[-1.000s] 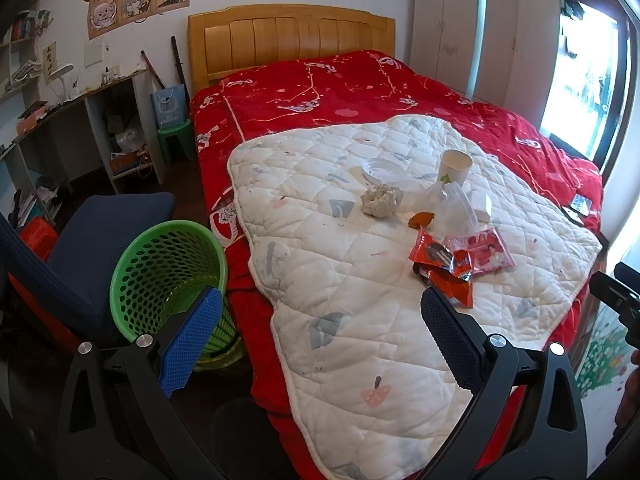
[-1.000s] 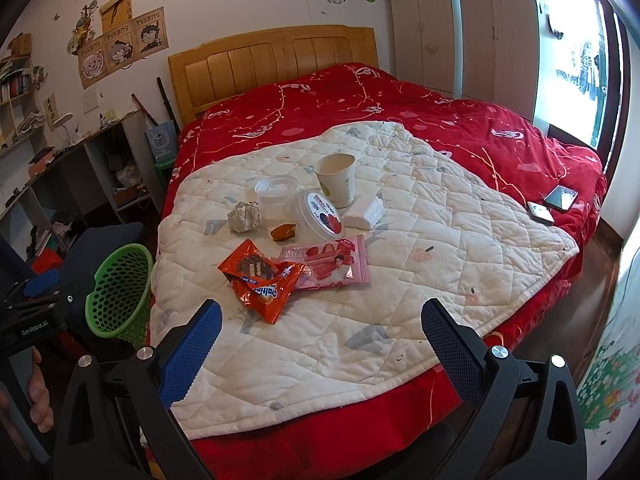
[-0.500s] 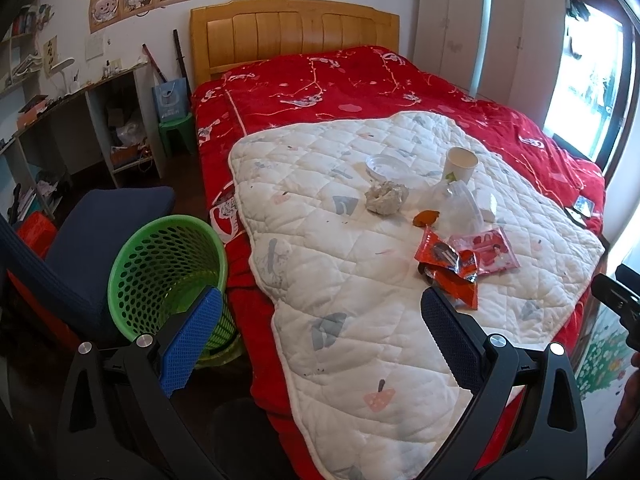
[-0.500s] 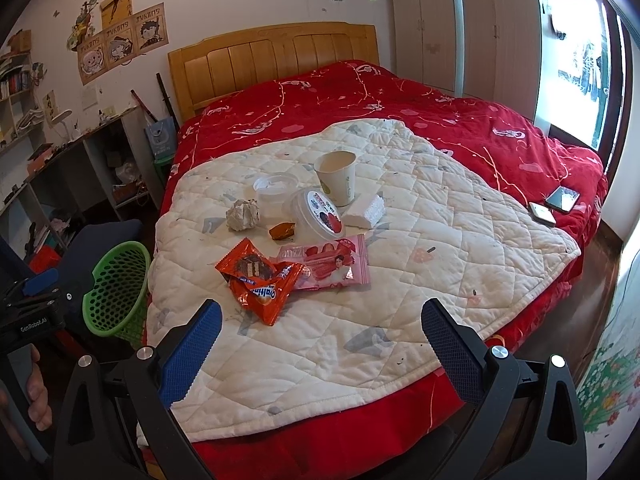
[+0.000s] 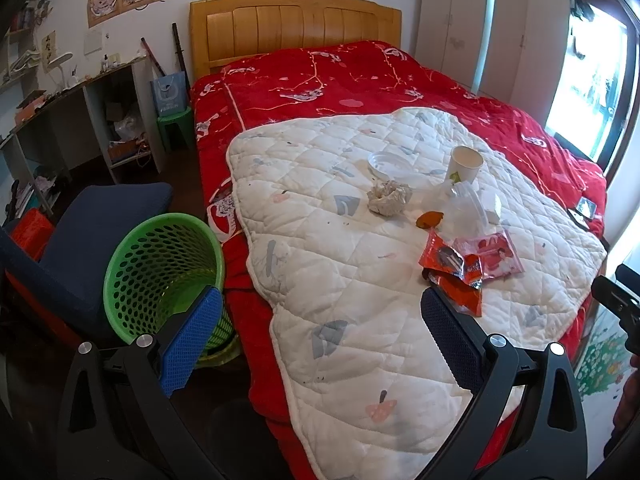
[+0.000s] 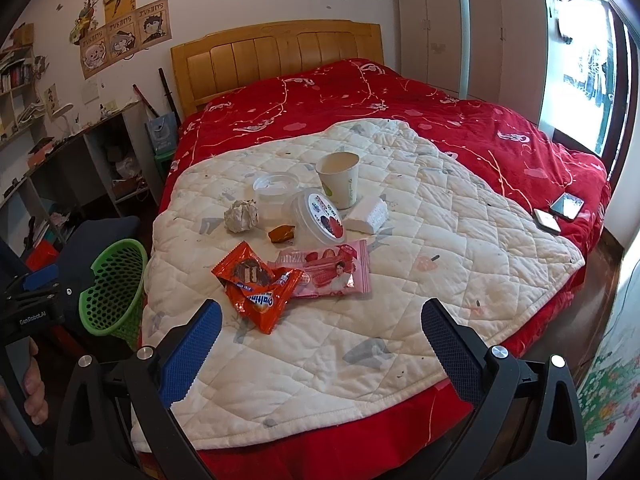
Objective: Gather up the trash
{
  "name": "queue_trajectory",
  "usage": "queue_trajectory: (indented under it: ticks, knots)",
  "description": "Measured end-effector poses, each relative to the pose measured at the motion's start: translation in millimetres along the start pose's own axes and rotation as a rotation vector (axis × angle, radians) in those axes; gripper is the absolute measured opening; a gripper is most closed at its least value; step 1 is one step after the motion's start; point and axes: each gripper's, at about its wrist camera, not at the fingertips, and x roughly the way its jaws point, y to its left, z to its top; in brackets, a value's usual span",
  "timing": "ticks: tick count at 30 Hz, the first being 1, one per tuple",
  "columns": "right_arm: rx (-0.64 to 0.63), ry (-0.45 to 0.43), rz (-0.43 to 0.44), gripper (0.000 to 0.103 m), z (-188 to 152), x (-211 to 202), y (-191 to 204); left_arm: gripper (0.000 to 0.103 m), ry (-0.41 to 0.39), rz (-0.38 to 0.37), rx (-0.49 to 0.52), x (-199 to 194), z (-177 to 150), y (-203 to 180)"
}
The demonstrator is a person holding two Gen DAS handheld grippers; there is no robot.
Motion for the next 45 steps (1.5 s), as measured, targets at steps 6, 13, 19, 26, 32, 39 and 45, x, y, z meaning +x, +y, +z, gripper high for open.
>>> queue_trajectory:
  ticks: [6, 13, 19, 26, 32, 39, 45]
  knots:
    - [-0.021, 0.007, 0.005, 0.097, 8.7, 6.9, -0.6, 0.098, 0.012, 0.004, 0.006, 9.2, 5.6, -1.4]
    - [-0.035, 0.019, 0.019, 0.097, 16.8, 18.2, -0.7, 0.098, 0.008, 0.007, 0.007, 17.4, 11.2, -1.0]
    - [-0.041, 0.033, 0.024, 0.097, 20.8, 27.5, -2.8, 0.098, 0.013, -0.006, -0.007, 21.7, 16.1, -0.5]
    - [-0.032, 0.043, 0.042, 0.097, 26.0, 37.5, -7.0, 0.098, 0.023, -0.003, -0.016, 27.1, 20.8, -1.0]
    - [-0.040, 0.046, 0.056, 0.097, 29.6, 43.1, -5.4, 0.098, 0.034, 0.009, -0.018, 32.9, 20.4, -0.4]
    - [-0.058, 0.049, 0.069, 0.097, 35.1, 48.2, -0.1, 0.098, 0.038, 0.010, -0.021, 36.4, 22.2, 1.5]
    - [-0.065, 0.041, 0.078, 0.097, 37.3, 47.8, 2.3, 0.098, 0.099, 0.016, -0.026, 40.9, 19.7, 2.3]
